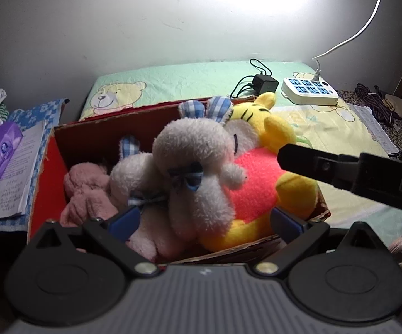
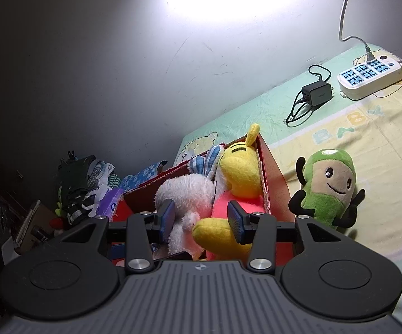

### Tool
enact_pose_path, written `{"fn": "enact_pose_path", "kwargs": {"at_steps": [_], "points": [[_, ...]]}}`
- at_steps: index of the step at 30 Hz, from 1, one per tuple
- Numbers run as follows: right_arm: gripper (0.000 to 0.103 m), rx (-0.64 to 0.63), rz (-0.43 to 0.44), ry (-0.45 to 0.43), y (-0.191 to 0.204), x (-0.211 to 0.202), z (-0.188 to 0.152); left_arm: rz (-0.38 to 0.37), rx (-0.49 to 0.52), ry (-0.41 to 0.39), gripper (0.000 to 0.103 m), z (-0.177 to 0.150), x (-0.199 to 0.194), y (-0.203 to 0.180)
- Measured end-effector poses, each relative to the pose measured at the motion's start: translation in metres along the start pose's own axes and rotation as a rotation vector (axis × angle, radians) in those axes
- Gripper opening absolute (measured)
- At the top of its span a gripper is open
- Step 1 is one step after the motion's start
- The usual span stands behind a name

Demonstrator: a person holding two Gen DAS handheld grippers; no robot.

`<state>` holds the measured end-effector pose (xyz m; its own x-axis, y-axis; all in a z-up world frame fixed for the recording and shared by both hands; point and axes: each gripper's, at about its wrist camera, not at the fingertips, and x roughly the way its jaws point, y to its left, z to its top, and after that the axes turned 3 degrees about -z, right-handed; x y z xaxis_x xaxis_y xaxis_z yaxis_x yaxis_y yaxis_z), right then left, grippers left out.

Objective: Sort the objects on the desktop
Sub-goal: 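Withdraw the right gripper from the box toward the green plush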

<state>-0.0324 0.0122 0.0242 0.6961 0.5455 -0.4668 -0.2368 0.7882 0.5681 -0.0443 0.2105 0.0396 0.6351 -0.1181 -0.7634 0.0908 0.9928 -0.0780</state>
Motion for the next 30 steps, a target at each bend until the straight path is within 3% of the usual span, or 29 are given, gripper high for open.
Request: {"fn": "enact_pose_path", "kwargs": {"at_steps": [17,30], "points": [[0.046,0.031,0.102,0.043,-0.066,-0.025,0.035,0.087,-0.008,-0.050,0.100,0.020,-0.003,-0.080],[0.047,0.101,0.067,0.097,-0.138,-0.030,0.053,0.017,0.054,-0.136,0.100,0.020,0.010,-0.141]]}}
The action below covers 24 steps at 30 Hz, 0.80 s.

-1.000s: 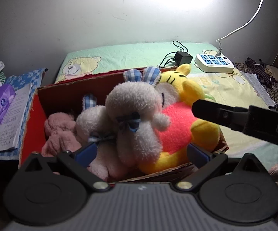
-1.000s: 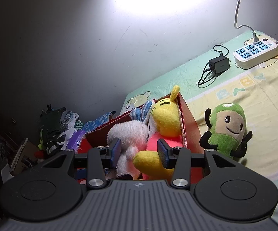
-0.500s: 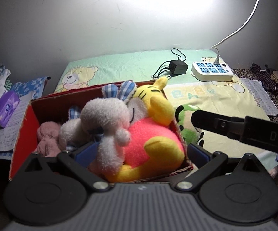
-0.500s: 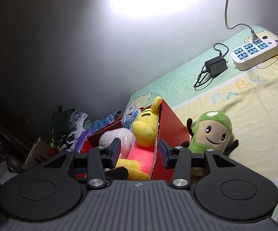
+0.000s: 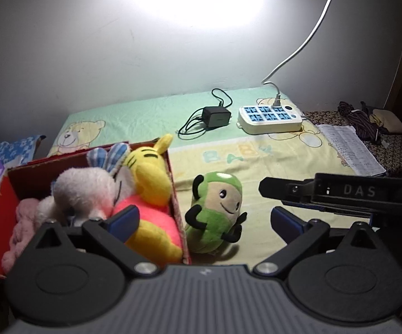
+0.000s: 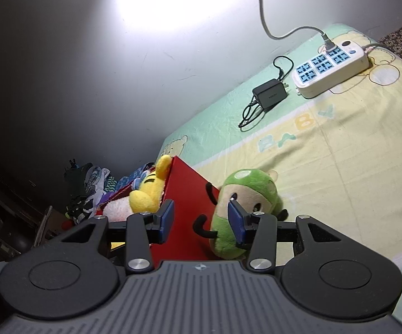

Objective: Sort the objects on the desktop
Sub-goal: 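Withdraw the right gripper from the box toward the green plush, then lower the right gripper around the green plush's body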

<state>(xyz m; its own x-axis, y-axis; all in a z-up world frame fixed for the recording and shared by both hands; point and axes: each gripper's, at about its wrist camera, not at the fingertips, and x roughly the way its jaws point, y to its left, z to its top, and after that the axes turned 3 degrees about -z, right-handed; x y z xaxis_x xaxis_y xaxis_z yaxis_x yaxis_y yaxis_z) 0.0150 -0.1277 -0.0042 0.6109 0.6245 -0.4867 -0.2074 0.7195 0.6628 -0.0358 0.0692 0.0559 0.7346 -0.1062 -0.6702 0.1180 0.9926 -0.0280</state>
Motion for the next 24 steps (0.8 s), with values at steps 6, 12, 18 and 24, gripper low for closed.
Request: {"fn": "enact_pose_path", "kwargs": {"at_steps": [6,12,18,24], "points": [[0.047,0.073,-0.001,0.043,-0.029,0.003,0.004,-0.079,0.043,-0.016,0.100,0.001,0.007,-0.026],[0.054,0.155,-0.001,0.083,-0.058,0.008,0.010,-0.081,0.048,0.018,0.100,0.001,0.039,-0.037],[0.055,0.277,0.025,0.121,-0.088,0.018,0.012,-0.069,0.084,0.065,0.100,-0.001,0.076,-0.044],[0.055,0.341,0.042,0.142,-0.108,0.030,0.016,-0.015,0.061,0.128,0.100,0.000,0.111,-0.039]]}}
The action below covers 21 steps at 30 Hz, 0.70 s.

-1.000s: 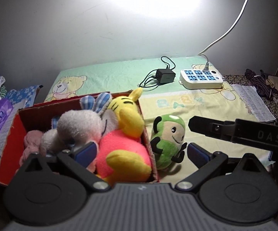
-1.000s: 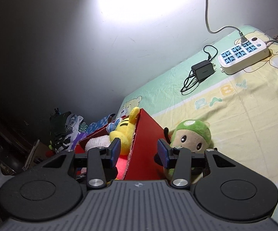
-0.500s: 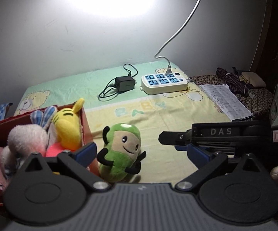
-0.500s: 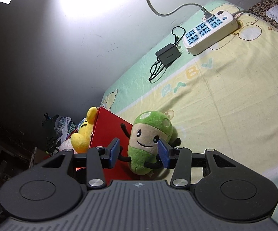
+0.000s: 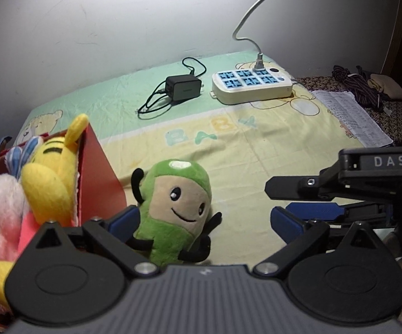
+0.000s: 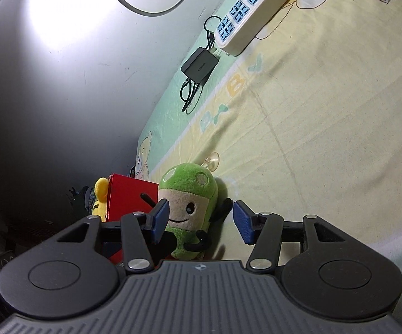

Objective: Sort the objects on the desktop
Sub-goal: 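Lower the right gripper around the green plush's body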

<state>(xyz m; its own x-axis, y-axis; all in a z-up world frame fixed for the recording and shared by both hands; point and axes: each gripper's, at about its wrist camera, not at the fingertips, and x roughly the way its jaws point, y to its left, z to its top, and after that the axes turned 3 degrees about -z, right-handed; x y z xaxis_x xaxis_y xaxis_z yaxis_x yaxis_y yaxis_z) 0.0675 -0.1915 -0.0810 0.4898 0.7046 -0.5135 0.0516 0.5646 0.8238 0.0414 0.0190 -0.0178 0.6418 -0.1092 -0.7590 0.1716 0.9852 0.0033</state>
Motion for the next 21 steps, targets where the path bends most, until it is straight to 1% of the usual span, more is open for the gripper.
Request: {"fn": "enact_pose_path", "kwargs": {"at_steps": [2,4,6,13,15,18,21], "points": [[0.055,0.002,0.009,0.010,-0.002,0.006,0.003,0.035,0.026,-0.009,0.101,0.001,0.005,-0.004],[0.055,0.003,0.018,0.024,-0.003,0.013,0.007,0.045,0.045,0.001,0.102,0.002,0.012,-0.006],[0.055,0.004,0.030,0.038,-0.004,0.022,0.010,0.073,0.077,0.005,0.102,0.002,0.020,-0.010],[0.055,-0.007,0.058,0.085,-0.007,0.047,0.019,0.212,0.197,0.018,0.102,0.003,0.045,-0.022],[0.055,0.004,0.071,0.095,-0.011,0.051,0.020,0.221,0.233,0.040,0.102,0.005,0.052,-0.027],[0.055,0.011,0.074,0.104,-0.015,0.056,0.023,0.243,0.248,0.070,0.102,0.004,0.063,-0.032],[0.055,-0.002,0.094,0.114,-0.017,0.058,0.025,0.265,0.228,0.096,0.101,0.003,0.071,-0.028]]}}
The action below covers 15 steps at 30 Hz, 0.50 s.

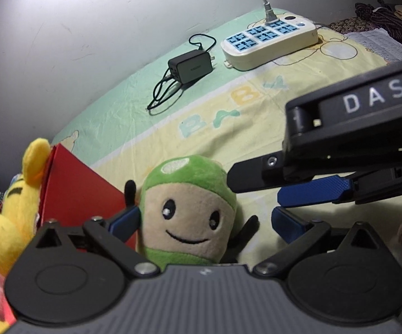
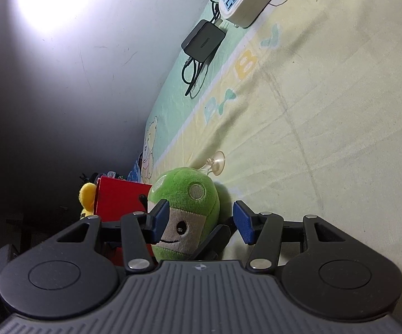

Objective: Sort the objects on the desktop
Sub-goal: 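Lower the right gripper around the green plush's body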

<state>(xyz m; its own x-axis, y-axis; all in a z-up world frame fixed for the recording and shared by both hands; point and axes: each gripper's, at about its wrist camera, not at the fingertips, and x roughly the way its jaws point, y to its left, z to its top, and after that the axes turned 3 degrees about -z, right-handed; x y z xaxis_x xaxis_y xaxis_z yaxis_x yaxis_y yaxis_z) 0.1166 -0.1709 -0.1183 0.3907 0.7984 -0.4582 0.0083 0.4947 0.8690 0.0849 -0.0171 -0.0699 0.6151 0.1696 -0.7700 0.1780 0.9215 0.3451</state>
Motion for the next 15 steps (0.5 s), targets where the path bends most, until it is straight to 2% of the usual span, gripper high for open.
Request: {"fn": "enact_pose_path", "kwargs": {"at_steps": [2,10,12,15], "points": [[0.055,-0.003,0.027,0.010,-0.001,0.003,0.000,0.015,0.005,0.006,0.101,0.000,0.003,-0.003],[0.055,0.011,0.031,0.020,-0.007,0.013,0.004,0.053,0.016,-0.002,0.101,0.000,0.016,-0.008],[0.055,0.004,0.032,0.015,-0.007,0.011,0.003,0.043,0.013,-0.012,0.101,0.000,0.014,-0.008],[0.055,0.007,0.043,0.012,-0.010,0.007,0.005,-0.010,0.003,-0.037,0.101,0.001,0.003,-0.010]]}}
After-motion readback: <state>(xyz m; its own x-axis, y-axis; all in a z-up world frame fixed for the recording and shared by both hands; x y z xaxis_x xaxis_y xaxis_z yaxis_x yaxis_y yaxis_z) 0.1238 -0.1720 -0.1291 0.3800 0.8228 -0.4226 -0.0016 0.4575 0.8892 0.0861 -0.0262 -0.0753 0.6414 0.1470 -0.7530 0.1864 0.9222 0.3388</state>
